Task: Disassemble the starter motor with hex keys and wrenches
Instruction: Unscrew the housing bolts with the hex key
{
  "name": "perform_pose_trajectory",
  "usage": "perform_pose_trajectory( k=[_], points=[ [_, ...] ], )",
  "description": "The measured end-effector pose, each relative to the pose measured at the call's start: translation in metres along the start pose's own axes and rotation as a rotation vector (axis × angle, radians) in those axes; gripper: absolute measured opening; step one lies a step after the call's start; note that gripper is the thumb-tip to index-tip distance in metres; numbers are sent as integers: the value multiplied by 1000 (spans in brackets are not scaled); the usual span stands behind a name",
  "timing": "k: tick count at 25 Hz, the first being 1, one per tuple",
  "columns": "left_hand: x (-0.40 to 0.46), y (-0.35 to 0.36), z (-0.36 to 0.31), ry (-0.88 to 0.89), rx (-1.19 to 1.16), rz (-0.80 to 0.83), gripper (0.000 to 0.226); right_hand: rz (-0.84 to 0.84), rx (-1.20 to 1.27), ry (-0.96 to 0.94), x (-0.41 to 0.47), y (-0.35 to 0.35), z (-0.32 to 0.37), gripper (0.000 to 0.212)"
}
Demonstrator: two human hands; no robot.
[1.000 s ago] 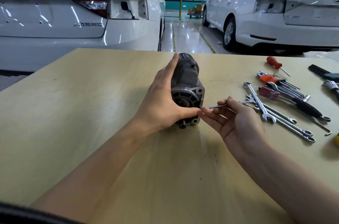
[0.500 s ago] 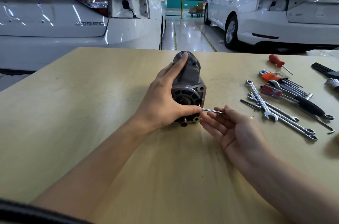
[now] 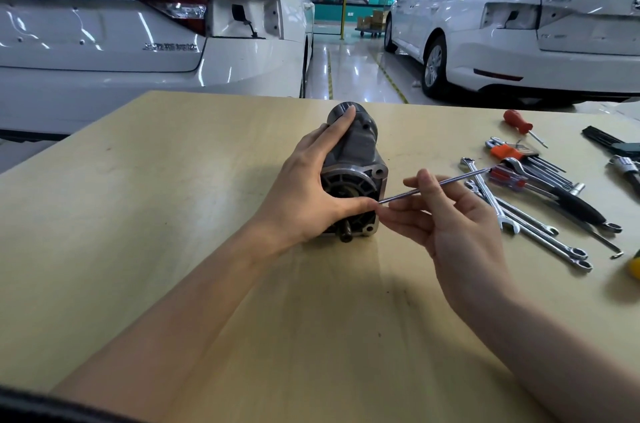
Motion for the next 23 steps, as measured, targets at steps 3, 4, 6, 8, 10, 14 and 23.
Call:
perform_pose_trajectory(
  k=[3,4,6,8,10,14,23],
  points=[
    [0,0,0,1,7,-6,107,62,-73,-70,2,0,2,12],
    [0,-1,-1,3,12,-4,107,78,-121,-98,2,1,2,12],
    [0,-1,-1,-11,-10,4,104,85,-258,-161,4,2,2,13],
    [0,-1,-3,-41,-108,-3,89,73,-354,-209,7,1,4,20],
    [1,-2,-4,-78,-218,-12,70,69,-432,-255,9,0,5,31],
    [3,-6,-1,-103,-310,-3,62,59,-538,-319,11,3,3,53],
    [2,4,1,-72,-223,-75,54,68,-602,-265,13,12,1,29]
  ],
)
Point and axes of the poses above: each hand's wrist, its own x-axis towards the middle knuckle, its own y-axis out of the palm, z = x × y, the point moved 2 cm from there along x, towards the middle knuckle
